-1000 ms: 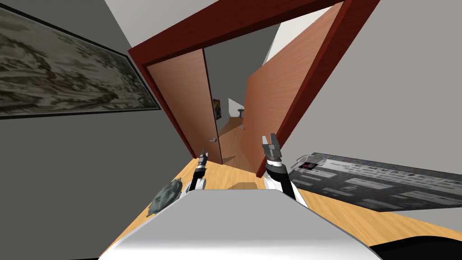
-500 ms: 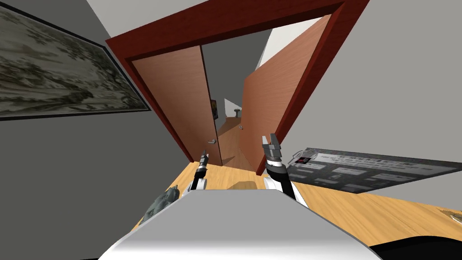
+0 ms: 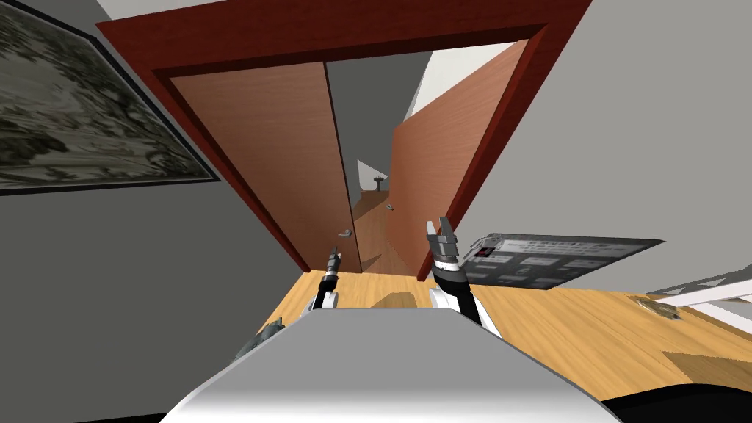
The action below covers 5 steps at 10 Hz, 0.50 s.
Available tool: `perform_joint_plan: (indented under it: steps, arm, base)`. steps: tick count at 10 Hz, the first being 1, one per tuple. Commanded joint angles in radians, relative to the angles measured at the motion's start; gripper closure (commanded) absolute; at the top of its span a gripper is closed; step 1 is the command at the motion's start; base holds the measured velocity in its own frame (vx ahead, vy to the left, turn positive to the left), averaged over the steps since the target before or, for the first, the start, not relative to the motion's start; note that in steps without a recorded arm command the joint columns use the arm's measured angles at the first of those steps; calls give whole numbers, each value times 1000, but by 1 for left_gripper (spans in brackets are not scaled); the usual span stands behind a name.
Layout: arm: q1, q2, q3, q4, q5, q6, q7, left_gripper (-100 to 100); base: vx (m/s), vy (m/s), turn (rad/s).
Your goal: Push the door open
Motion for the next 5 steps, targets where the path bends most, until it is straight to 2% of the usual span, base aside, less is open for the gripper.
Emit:
perform_joint_plan:
  steps: [1, 2, 4, 5]
  arm:
    - [-17, -3, 4, 41, -1, -4, -4, -100]
    - [-23, -5, 5, 55, -1, -6, -5, -100]
    - [-45, -12, 10, 111, -2, -11, -11, -100]
    - [-49, -14, 11, 122, -3, -12, -12, -100]
  base:
    - [23, 144, -178]
    - [18, 121, -142]
    - [8, 142, -229]
    - [21, 139, -46]
